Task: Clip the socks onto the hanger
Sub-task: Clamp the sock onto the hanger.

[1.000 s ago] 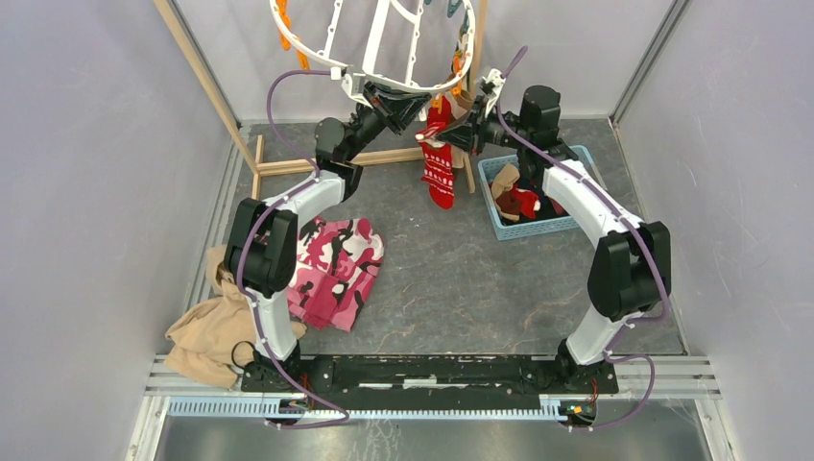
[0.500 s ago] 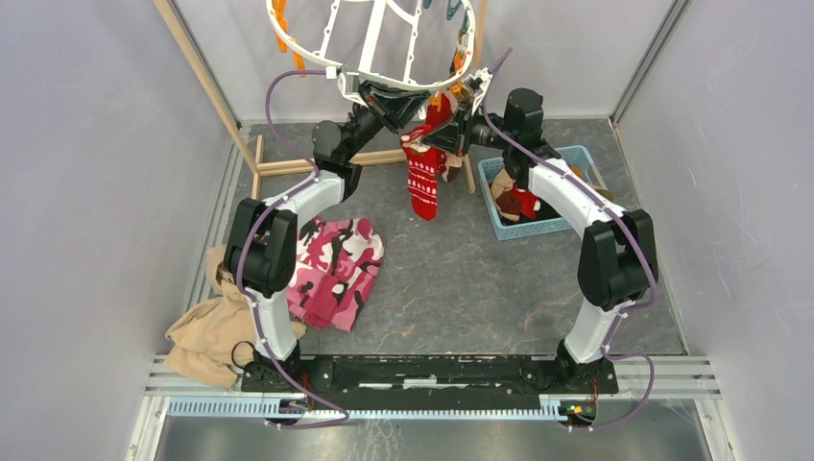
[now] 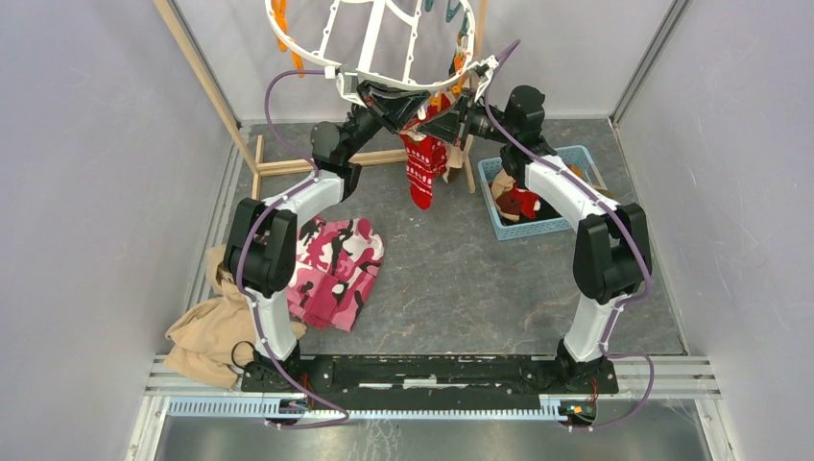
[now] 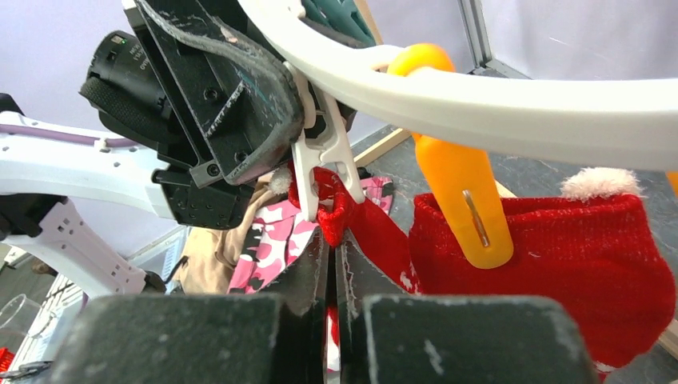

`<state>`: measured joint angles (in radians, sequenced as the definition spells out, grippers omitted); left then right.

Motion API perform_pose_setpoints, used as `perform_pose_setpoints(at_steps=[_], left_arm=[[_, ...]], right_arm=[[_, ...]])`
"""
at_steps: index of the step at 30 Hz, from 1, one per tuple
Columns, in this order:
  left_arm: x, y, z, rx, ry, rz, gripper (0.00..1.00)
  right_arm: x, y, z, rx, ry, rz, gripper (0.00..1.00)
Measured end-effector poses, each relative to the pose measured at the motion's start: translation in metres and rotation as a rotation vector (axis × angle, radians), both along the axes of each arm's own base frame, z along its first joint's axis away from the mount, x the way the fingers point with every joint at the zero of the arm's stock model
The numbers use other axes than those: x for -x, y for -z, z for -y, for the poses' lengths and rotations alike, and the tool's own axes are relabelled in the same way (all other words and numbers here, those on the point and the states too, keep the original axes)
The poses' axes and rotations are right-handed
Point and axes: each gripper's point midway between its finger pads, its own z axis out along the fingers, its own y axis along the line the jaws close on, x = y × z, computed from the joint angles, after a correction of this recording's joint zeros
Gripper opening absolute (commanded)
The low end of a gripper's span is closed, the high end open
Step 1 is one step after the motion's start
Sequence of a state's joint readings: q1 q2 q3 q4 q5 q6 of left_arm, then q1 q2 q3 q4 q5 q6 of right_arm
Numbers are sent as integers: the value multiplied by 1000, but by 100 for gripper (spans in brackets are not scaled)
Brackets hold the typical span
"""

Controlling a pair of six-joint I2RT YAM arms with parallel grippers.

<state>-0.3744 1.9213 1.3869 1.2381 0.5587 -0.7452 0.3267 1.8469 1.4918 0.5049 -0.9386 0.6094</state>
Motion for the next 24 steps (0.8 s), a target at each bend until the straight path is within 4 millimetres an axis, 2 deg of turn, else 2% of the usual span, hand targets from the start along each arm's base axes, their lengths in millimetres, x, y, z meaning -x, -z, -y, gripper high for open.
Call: perform_pose_setpoints(at_steps=[17, 24], left_arm=[[4, -4, -1, 9, 15, 16, 2], [5, -4, -2, 5, 18, 22, 2]], right_arm=[[-9, -16, 15, -84, 19, -47, 0], [-7, -23, 15, -108, 9, -46, 0]])
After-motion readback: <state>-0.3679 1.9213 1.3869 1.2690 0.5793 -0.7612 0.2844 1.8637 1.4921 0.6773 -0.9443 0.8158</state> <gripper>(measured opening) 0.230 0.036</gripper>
